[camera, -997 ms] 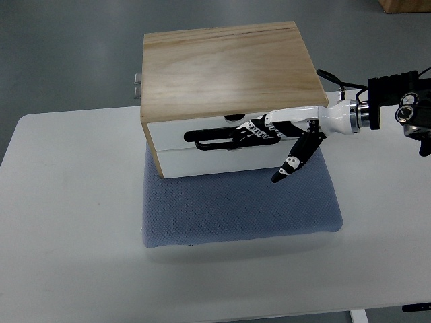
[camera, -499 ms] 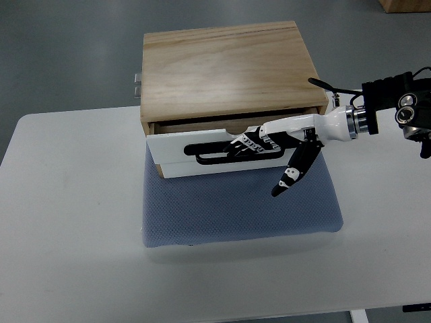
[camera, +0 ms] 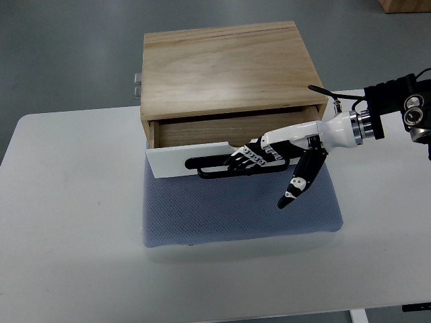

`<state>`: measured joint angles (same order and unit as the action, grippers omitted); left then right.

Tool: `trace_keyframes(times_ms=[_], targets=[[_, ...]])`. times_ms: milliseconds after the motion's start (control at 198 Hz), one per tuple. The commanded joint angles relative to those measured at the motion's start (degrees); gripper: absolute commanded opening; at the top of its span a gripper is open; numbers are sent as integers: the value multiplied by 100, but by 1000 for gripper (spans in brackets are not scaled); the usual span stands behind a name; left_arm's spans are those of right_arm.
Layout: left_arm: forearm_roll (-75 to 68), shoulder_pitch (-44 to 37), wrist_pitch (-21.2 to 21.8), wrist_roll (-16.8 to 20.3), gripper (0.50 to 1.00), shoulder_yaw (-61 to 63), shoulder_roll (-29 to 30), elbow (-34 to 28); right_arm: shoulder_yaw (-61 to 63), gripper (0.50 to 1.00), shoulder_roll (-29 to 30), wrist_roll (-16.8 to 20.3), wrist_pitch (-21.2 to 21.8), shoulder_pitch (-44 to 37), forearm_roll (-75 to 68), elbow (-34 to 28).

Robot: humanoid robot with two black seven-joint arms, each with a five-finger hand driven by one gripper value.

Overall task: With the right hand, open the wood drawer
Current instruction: 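Pull the upper drawer toward the robot with the right hand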

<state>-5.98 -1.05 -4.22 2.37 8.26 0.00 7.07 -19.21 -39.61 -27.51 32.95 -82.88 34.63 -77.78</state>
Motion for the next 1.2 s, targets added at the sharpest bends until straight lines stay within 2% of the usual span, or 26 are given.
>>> trace_keyframes(times_ms=[0,413,1194], targets=[[0,0,0,0,1000,0,0,-4,-4,944,-12,0,62,-18,0,-44],[0,0,0,0,1000,0,0,4,-4,944,-117,123,159,-18,0,-246],[0,0,0,0,1000,0,0,-4,110,944,-179,167,205,-9,-53,-238]])
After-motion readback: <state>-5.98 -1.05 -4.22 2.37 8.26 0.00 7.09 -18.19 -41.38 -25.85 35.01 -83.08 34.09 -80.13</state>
